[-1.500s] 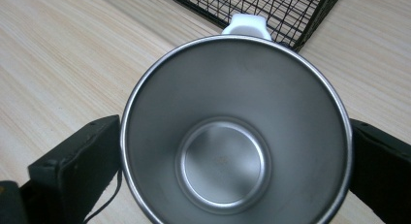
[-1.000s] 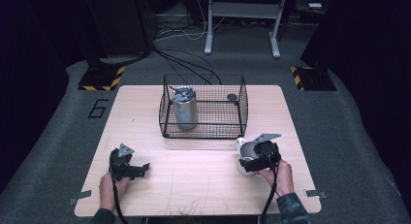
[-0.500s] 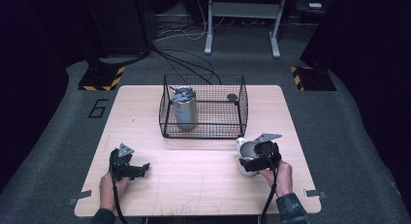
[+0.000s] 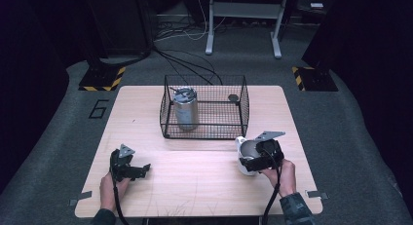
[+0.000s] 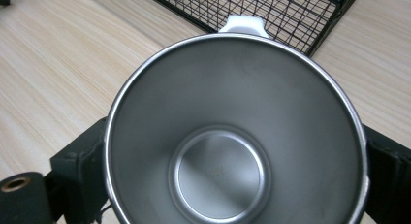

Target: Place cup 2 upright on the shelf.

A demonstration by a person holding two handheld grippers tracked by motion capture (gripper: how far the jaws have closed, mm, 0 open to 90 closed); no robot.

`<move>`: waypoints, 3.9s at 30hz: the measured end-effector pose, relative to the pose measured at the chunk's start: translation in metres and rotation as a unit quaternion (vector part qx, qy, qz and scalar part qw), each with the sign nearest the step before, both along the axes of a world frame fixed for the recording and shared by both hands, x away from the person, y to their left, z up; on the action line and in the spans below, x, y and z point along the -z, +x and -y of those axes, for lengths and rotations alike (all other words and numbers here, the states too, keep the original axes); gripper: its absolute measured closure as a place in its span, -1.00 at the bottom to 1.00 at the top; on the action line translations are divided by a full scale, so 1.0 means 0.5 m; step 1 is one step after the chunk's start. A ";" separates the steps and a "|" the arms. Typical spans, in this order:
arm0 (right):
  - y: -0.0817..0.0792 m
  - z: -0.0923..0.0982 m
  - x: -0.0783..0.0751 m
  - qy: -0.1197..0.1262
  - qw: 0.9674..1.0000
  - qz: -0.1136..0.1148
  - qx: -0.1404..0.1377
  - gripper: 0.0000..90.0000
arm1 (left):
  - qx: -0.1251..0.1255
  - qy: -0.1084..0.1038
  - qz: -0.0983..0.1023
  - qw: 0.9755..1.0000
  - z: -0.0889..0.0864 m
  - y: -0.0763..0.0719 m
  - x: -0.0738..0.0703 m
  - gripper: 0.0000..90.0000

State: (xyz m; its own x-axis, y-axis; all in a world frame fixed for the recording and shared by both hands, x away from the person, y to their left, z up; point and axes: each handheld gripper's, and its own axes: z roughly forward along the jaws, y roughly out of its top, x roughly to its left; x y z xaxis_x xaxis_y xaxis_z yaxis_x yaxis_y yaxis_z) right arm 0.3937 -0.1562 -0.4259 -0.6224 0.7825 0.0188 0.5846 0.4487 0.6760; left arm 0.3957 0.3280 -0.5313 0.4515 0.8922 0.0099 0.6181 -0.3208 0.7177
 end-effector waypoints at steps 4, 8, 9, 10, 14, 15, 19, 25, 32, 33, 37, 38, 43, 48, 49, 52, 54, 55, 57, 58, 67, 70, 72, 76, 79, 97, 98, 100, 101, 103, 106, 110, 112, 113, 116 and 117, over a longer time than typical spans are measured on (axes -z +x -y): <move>-0.003 -0.005 -0.011 0.004 1.000 0.000 -0.003 -0.87 | 0.000 0.000 -0.001 1.000 0.000 0.000 0.000 -1.00; -0.004 -0.009 -0.025 0.001 1.000 0.003 -0.015 -0.87 | 0.000 -0.001 -0.002 1.000 0.000 -0.001 0.000 -1.00; -0.004 -0.009 -0.025 0.001 1.000 0.003 -0.015 -0.87 | 0.000 -0.001 -0.002 1.000 0.000 -0.001 0.000 -1.00; -0.004 -0.013 -0.032 0.005 1.000 0.004 -0.015 -0.87 | 0.000 0.000 -0.001 1.000 0.000 0.000 0.000 -1.00; -0.003 -0.019 -0.045 0.011 1.000 0.004 -0.022 -0.87 | -0.002 -0.001 0.002 1.000 0.001 0.000 0.001 -1.00; -0.001 -0.019 -0.048 0.007 1.000 0.007 -0.028 -0.87 | -0.002 -0.001 0.002 1.000 0.001 0.000 0.001 -1.00; 0.003 -0.026 -0.061 0.007 0.999 0.010 -0.034 -0.87 | -0.002 -0.001 0.002 1.000 0.001 0.000 0.001 -1.00; 0.011 -0.037 -0.079 0.007 0.999 0.010 -0.042 -0.87 | -0.003 0.000 0.002 1.000 0.001 0.000 0.001 -1.00; 0.021 -0.048 -0.111 0.012 0.999 0.018 -0.050 -0.87 | -0.011 0.003 -0.001 1.000 -0.001 0.001 0.000 -1.00; 0.022 -0.050 -0.114 0.012 0.998 0.020 -0.050 -0.87 | -0.011 0.003 -0.001 1.000 -0.001 0.001 0.000 -1.00; 0.027 -0.053 -0.127 0.014 0.998 0.023 -0.052 -0.87 | -0.013 0.000 0.000 1.000 0.000 0.001 0.000 -1.00; 0.029 -0.053 -0.130 0.016 0.998 0.024 -0.054 -0.87 | -0.014 0.000 -0.001 1.000 0.000 0.001 0.000 -1.00; 0.039 -0.058 -0.151 0.018 0.998 0.028 -0.057 -0.87 | -0.017 -0.004 0.001 1.000 0.001 0.001 0.001 -1.00; 0.053 -0.067 -0.174 0.018 0.997 0.035 -0.063 -0.87 | -0.016 -0.002 -0.001 1.000 0.001 0.001 0.000 -1.00; 0.055 -0.069 -0.179 0.018 0.997 0.037 -0.062 -0.87 | -0.016 -0.002 -0.001 1.000 0.001 0.001 0.000 -1.00; 0.062 -0.074 -0.189 0.021 0.997 0.041 -0.065 -0.87 | -0.017 -0.003 0.001 1.000 0.001 0.002 0.001 -1.00; 0.067 -0.077 -0.196 0.020 0.997 0.041 -0.067 -0.87 | -0.017 -0.003 0.001 1.000 0.001 0.002 0.001 -1.00; 0.067 -0.077 -0.196 0.020 0.997 0.041 -0.067 -0.87 | -0.017 -0.003 0.001 1.000 0.001 0.002 0.001 -1.00; 0.074 -0.080 -0.202 0.018 0.996 0.045 -0.072 -0.87 | -0.019 -0.006 0.000 1.000 0.003 0.001 0.001 -1.00; 0.076 -0.082 -0.205 0.020 0.996 0.044 -0.069 -0.87 | -0.019 -0.006 0.000 1.000 0.003 0.001 0.001 -1.00; 0.094 -0.097 -0.227 0.017 0.996 0.045 -0.072 -0.87 | -0.018 -0.006 0.000 1.000 0.003 0.001 0.001 -1.00; 0.101 -0.101 -0.234 0.014 0.996 0.047 -0.075 -0.87 | -0.018 -0.006 0.000 1.000 0.002 0.002 0.001 -1.00; 0.105 -0.103 -0.237 0.014 0.996 0.049 -0.076 -0.87 | -0.018 -0.006 0.000 1.000 0.003 0.001 0.001 -1.00; 0.114 -0.110 -0.244 0.015 0.996 0.052 -0.074 -0.87 | -0.018 -0.006 0.001 1.000 0.003 0.002 0.001 -1.00; 0.118 -0.112 -0.246 0.015 0.996 0.053 -0.073 -0.87 | -0.018 -0.006 0.001 1.000 0.003 0.002 0.001 -1.00; 0.165 -0.144 -0.268 0.011 0.995 0.055 -0.080 -0.87 | -0.018 -0.006 0.000 1.000 0.003 0.002 0.001 -1.00; 0.165 -0.146 -0.268 0.014 0.996 0.053 -0.076 -0.87 | -0.018 -0.006 0.000 1.000 0.003 0.002 0.001 -1.00; 0.170 -0.149 -0.271 0.014 0.996 0.053 -0.076 -0.87 | -0.018 -0.006 0.001 1.000 0.003 0.002 0.001 -1.00; 0.174 -0.149 -0.272 0.012 0.995 0.058 -0.080 -0.87 | -0.018 -0.006 0.001 1.000 0.003 0.002 0.001 -1.00; 0.178 -0.152 -0.274 0.014 0.996 0.056 -0.075 -0.87 | -0.018 -0.006 0.001 1.000 0.003 0.002 0.001 -1.00; 0.188 -0.154 -0.275 0.015 0.995 0.058 -0.076 -0.87 | -0.018 -0.006 0.000 1.000 0.003 0.002 0.001 -1.00; 0.199 -0.158 -0.276 0.013 0.996 0.053 -0.073 -0.87 | -0.018 -0.004 0.002 1.000 0.003 0.003 0.001 -1.00; 0.204 -0.161 -0.275 0.015 0.996 0.053 -0.071 -0.87 | -0.017 -0.003 0.002 1.000 0.003 0.003 0.001 -1.00; 0.205 -0.162 -0.275 0.013 0.996 0.050 -0.069 -0.87 | -0.015 -0.001 0.002 1.000 0.002 0.004 0.001 -1.00; 0.210 -0.162 -0.273 0.013 0.997 0.049 -0.065 -0.87 | -0.015 -0.001 0.003 1.000 0.002 0.004 0.001 -1.00; 0.210 -0.162 -0.273 0.013 0.997 0.049 -0.065 -0.87 | -0.015 -0.001 0.003 1.000 0.002 0.004 0.001 -1.00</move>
